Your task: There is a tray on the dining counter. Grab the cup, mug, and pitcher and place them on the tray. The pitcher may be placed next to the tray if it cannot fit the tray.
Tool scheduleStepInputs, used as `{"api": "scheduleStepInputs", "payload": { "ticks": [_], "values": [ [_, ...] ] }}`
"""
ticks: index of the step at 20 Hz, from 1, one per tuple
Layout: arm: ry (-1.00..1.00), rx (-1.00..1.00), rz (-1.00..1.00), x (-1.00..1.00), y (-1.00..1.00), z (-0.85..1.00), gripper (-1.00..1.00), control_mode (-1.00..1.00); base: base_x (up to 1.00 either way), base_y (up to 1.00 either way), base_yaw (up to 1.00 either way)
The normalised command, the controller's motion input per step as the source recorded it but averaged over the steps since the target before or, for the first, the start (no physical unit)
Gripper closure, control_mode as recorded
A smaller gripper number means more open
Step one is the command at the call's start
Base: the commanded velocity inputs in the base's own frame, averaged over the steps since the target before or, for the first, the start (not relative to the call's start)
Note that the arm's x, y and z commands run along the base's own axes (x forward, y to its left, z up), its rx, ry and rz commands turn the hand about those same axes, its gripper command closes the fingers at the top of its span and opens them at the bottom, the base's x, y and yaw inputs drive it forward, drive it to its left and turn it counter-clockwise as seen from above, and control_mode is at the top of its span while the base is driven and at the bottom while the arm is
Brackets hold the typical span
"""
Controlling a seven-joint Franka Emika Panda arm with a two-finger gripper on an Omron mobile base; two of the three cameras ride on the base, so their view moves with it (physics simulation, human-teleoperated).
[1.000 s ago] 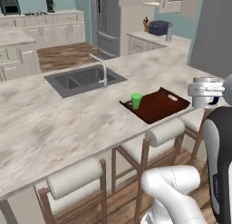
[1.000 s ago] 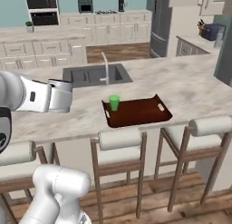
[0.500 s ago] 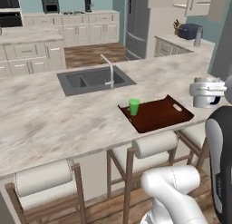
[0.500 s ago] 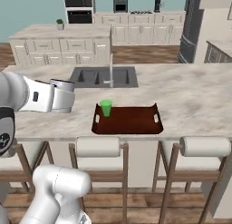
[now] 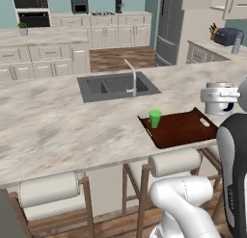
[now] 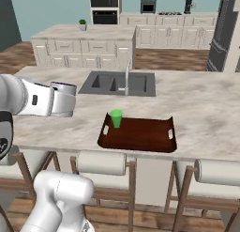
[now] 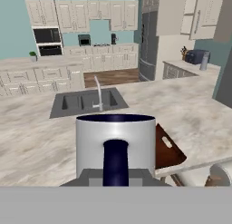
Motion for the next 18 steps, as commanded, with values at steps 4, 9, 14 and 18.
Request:
{"api": "scheduleStepInputs", "payload": {
  "ticks": [4,9,14,18],
  "values": [
    [0.0,0.0,0.0,0.0,0.0,0.0,1.0,1.0,0.39,-0.47,0.27],
    [0.0,0.0,0.0,0.0,0.0,0.0,1.0,1.0,0.13,-0.38,0.1],
    [0.0,0.0,0.0,0.0,0.0,0.0,1.0,1.0,0.18,-0.39,0.04],
    [0.0,0.0,0.0,0.0,0.0,0.0,1.0,1.0,0.27,-0.28,0.0]
  ]
}}
